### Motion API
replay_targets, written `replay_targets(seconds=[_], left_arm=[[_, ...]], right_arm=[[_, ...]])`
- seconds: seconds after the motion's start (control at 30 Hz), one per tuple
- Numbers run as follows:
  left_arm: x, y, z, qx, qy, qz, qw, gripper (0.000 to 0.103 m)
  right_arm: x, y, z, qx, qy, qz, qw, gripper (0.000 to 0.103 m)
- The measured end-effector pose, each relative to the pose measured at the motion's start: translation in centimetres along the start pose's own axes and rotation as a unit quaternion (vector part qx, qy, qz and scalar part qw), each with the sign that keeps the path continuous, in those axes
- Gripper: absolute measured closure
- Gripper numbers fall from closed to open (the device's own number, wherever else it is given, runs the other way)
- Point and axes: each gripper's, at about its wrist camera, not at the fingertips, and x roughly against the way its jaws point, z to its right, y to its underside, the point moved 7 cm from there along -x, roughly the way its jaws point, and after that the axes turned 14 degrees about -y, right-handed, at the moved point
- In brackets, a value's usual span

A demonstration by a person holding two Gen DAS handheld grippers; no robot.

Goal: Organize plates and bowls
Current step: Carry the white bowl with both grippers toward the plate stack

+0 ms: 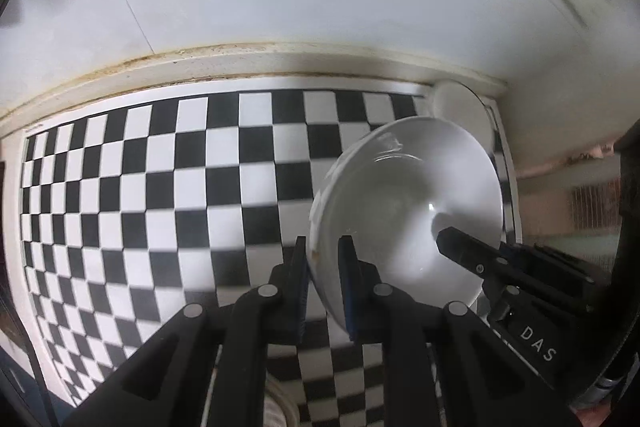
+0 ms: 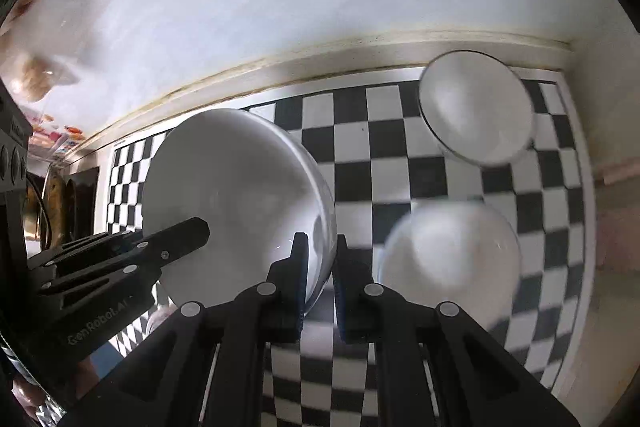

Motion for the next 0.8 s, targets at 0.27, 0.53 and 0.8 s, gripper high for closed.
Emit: replay_targets(seconds=[0.27,0.53,0.8], left_arm=[[1.5,8.0,2.5,-0.033,0.033,-0.013,0.9988,0.091],[-1.8,14.2,4.6,-0.047,0.037,-0.063,0.9962,0.091],[-7.0,17.1,6.9,-0.064,0.020,-0.093,0.9934,0.091]], right_arm=[[4.5,9.6,0.9,-0.018,0.005,0.008,1.000,0.090],[3.0,16.7,3.9,-0.040,0.012,-0.025,0.999,0.090],[-0.7,19.9,8.1,-0.059,0.025,-0.043,0.997,0.090]])
